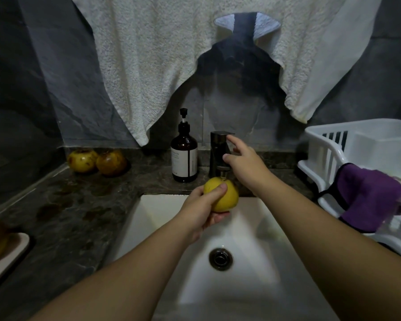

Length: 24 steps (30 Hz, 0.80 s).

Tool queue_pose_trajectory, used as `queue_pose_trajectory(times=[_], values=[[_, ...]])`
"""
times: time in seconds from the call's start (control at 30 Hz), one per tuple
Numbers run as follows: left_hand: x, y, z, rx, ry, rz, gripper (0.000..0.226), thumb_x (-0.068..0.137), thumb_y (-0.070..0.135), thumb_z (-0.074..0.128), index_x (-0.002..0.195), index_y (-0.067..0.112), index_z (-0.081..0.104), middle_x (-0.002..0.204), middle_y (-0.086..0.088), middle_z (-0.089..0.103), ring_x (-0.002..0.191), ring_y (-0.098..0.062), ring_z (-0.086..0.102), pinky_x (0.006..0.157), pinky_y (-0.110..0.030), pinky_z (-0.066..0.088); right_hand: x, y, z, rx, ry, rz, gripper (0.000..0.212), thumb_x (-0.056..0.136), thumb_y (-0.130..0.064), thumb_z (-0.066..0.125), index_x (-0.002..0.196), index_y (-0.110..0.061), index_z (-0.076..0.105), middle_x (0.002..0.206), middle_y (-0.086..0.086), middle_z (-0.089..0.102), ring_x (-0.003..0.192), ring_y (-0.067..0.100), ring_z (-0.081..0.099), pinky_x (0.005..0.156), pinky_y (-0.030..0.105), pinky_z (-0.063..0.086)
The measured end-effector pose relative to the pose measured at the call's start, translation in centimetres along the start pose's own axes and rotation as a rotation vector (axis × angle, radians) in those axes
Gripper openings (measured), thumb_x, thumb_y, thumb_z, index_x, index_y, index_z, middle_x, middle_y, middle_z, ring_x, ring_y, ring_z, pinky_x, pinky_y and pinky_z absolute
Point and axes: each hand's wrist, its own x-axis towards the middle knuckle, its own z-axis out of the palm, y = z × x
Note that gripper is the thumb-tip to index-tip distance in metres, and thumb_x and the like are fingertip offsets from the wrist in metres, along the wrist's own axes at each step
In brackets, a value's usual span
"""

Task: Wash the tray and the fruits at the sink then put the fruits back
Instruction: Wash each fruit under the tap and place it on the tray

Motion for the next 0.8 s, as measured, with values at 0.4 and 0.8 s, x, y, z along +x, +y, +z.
queue_pose_trajectory(times=[0.4,0.8], values=[[-0.1,-0.4,-0.4,0.194,-0.041,0.11,0.062,0.083,0.04,0.086,0.136,0.034,0.053,0.127,0.0,0.063,0.105,-0.022,0.072,0.07,-0.028,0.061,-4.6,3.8,-0.5,-0.115,0.108,0.249,0.045,0.101,-0.063,0.037,0.116,-0.028,0.061,0.119,0.006,0.063,0.095,0.02,0.057,0.077,0.036,0.042],[-0.2,0.6,-0.1,0.4,-0.024,-0.114,0.046,0.099,0.074,0.04,0.129,0.04,0.05,0.118,-0.004,0.067,0.101,-0.023,0.069,0.083,-0.039,0.057,-6.1,5.5,1.8,0.557,-0.288,0.503,0.047,0.093,-0.047,0.067,0.133,-0.025,0.058,0.119,0.014,0.069,0.097,0.03,0.073,0.081,0.046,0.063]])
